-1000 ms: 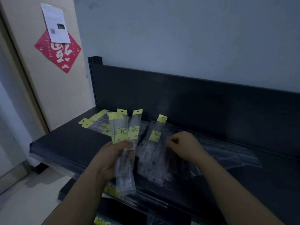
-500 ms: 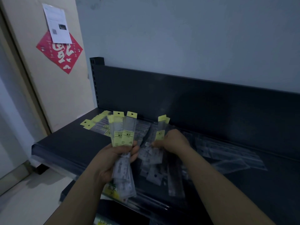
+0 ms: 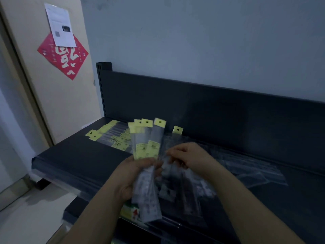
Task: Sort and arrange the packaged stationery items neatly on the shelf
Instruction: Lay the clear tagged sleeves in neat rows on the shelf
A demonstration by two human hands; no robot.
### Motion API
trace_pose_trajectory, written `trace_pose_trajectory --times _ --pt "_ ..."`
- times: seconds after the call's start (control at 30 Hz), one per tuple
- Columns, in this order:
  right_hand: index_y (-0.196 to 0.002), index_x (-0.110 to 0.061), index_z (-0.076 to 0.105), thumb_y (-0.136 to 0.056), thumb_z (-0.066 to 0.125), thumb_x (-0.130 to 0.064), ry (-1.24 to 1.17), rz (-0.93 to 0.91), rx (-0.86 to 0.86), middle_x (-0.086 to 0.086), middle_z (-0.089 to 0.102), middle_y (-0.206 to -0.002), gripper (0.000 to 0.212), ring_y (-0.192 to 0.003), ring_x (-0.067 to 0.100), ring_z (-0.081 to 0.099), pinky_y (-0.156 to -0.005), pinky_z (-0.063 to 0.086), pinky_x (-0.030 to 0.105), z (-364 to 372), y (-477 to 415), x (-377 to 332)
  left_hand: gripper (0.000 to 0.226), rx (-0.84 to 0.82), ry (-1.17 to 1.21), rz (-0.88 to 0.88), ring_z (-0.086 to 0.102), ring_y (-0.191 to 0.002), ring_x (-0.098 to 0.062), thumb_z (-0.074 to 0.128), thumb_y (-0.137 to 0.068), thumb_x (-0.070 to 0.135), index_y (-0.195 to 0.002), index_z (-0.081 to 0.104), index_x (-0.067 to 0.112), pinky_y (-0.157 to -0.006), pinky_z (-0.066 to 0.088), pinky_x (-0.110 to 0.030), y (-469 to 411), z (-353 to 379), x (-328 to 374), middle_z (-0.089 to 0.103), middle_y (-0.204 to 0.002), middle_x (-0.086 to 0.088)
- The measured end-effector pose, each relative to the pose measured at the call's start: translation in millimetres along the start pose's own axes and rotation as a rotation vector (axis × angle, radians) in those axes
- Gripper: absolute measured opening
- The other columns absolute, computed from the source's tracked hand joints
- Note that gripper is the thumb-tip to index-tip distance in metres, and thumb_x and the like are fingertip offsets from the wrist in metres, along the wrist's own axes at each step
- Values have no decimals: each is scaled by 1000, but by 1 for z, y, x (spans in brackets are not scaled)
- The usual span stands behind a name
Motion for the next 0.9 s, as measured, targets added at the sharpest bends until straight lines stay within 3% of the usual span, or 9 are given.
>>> trace_pose_trajectory --times 0.07,0.1,0.17,0.23,0.4,0.53,0.63,0.73,0.9 --pt "-110 -19 69 -92 60 -26 335 -56 119 -10 61 -93 21 -79 3 55 -76 47 21 -13 -1 16 21 24 32 -9 73 -72 -27 51 -90 -7 -109 58 -15 -59 60 -33 2 -7 3 70 -98 -27" --pt "-116 -26 66 -89 62 -35 510 -40 78 -10 56 -104 28 -96 8 53 -90 45 28 -16 0 25 22 26 49 -16 74 -75 -27 47 -92 -8 -111 56 -15 -58 60 -32 1 -11 5 70 -102 -27" --pt "-131 -38 52 -85 61 -49 723 60 -25 -2 42 -138 48 -129 23 36 -110 31 41 -17 4 40 23 22 81 -33 74 -79 -27 42 -94 -7 -114 53 -13 -59 60 -34 2 -18 6 71 -101 -24" --pt "-140 -38 42 -86 57 -54 763 133 10 3 23 -155 57 -141 29 18 -116 21 42 -19 5 49 26 15 98 -56 74 -80 -27 40 -94 -7 -117 51 -13 -61 61 -35 3 -20 6 71 -102 -22" --pt "-137 -29 48 -87 59 -50 708 90 172 4 24 -155 55 -140 28 19 -115 21 35 -21 3 51 32 26 96 -79 73 -83 -26 38 -95 -5 -124 49 -13 -60 60 -33 3 -21 4 69 -109 -21" --pt "-133 -28 53 -89 56 -48 735 36 59 2 30 -153 48 -139 27 21 -112 23 37 -12 0 43 31 62 41 -71 68 -98 -28 38 -95 -5 -122 52 -12 -70 60 -39 1 -23 6 66 -115 -21" --pt "-138 -30 48 -95 50 -42 755 -72 106 -2 26 -156 45 -142 23 18 -114 18 35 -6 -5 34 31 92 -31 -40 63 -108 -33 39 -93 -7 -120 52 -12 -80 55 -43 0 -25 7 64 -118 -23" --pt "-144 -31 39 -100 40 -33 722 -180 -70 -6 23 -157 44 -145 15 12 -117 9 32 7 -8 25 29 135 -142 -14 61 -112 -37 43 -90 -8 -115 57 -12 -84 55 -41 0 -26 9 65 -116 -25" --pt "-142 -30 41 -103 33 -28 838 -93 -86 -7 31 -153 40 -141 15 26 -117 15 38 2 -5 28 24 146 -186 -3 62 -110 -35 44 -92 -6 -109 61 -9 -92 50 -42 0 -28 12 67 -114 -23"
Point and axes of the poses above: each hand's wrist, its own y-axis away from the middle knuckle, its own z-axis out of the palm, x = y × z, the point moved 1 cm from there along -y, towards the middle knuckle
